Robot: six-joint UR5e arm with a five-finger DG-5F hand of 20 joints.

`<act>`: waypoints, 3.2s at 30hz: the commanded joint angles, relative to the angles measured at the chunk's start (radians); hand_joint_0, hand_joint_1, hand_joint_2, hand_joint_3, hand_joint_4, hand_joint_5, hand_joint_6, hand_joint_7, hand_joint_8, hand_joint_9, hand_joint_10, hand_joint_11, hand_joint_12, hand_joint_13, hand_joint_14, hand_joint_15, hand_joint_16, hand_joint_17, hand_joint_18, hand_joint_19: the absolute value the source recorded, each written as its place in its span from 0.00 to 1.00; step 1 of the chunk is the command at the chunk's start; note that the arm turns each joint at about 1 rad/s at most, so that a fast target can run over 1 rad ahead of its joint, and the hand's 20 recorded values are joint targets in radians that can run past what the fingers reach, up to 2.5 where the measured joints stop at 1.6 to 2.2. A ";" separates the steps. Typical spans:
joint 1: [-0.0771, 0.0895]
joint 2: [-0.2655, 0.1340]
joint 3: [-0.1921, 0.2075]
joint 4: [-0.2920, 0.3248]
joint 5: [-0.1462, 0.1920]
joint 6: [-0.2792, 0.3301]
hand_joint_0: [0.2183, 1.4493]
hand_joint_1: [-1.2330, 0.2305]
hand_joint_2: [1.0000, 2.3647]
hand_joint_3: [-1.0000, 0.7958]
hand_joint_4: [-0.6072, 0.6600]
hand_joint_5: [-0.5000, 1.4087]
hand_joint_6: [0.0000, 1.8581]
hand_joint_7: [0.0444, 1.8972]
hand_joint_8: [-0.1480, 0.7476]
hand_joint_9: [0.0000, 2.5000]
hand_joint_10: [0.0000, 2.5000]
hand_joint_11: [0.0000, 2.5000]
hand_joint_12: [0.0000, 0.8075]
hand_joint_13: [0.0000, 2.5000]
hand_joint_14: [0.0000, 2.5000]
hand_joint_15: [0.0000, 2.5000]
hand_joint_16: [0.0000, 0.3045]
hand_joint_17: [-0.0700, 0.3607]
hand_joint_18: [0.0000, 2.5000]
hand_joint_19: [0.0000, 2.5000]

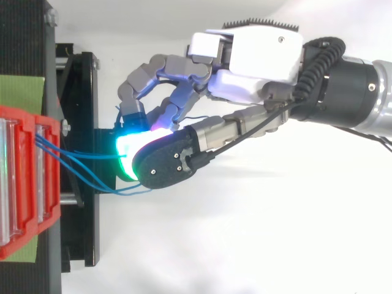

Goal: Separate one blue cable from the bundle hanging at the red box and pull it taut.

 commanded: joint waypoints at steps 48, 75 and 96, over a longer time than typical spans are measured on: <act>0.001 0.000 0.000 0.000 0.001 0.000 0.45 0.35 0.01 0.46 0.41 0.16 0.54 0.64 0.56 0.42 0.00 0.47 0.42 0.27 0.01 0.23 0.15 0.40 0.26 0.28; 0.001 0.000 0.000 0.000 0.001 0.000 0.45 0.35 0.01 0.46 0.41 0.16 0.54 0.64 0.56 0.42 0.00 0.47 0.42 0.27 0.01 0.23 0.15 0.40 0.26 0.28; 0.001 0.000 0.000 0.000 0.001 0.000 0.45 0.35 0.01 0.46 0.41 0.16 0.54 0.64 0.56 0.42 0.00 0.47 0.40 0.25 0.01 0.22 0.15 0.40 0.26 0.28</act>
